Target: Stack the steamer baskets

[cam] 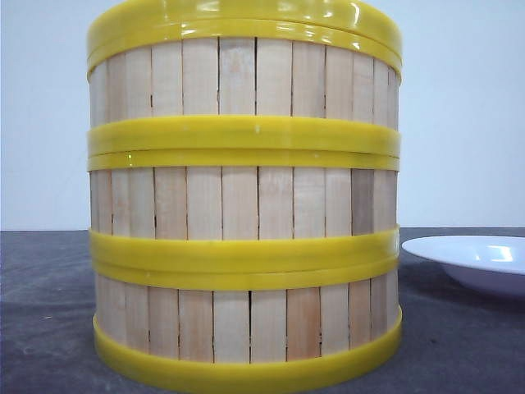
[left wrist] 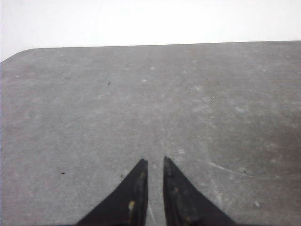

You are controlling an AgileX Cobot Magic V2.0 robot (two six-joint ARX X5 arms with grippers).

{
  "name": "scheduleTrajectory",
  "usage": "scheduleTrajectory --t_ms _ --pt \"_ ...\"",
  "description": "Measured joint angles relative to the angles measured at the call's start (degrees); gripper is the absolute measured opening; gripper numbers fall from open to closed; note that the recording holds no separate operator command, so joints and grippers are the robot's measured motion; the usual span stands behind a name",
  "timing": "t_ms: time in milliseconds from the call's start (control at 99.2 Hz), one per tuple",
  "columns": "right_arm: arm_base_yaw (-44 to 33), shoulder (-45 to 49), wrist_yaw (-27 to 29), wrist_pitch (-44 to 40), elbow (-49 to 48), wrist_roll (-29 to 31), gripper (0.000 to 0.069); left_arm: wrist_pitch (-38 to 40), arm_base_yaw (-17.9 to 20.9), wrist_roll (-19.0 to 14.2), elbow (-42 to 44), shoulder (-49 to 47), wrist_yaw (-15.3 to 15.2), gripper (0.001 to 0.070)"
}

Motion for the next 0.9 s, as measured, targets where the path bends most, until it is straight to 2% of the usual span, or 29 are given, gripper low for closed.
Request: scheduleTrajectory --t_ms 242,393,898 --pt "-2.4 -3.8 -0.4 -0.2 -3.8 0.4 0.0008 0.0 0.0 0.0 0.0 0.0 0.0 0.0032" --pt "-3.4 -5.4 0.6 -3.7 -4.2 0.4 0.0008 0.0 0.0 0.0 0.0 0.0 0.0 0.0032" --pt "-3.8 -5.4 1.6 -6.2 -4.2 0.4 0.0008 0.0 0.0 0.0 0.0 0.0 0.0 0.0032"
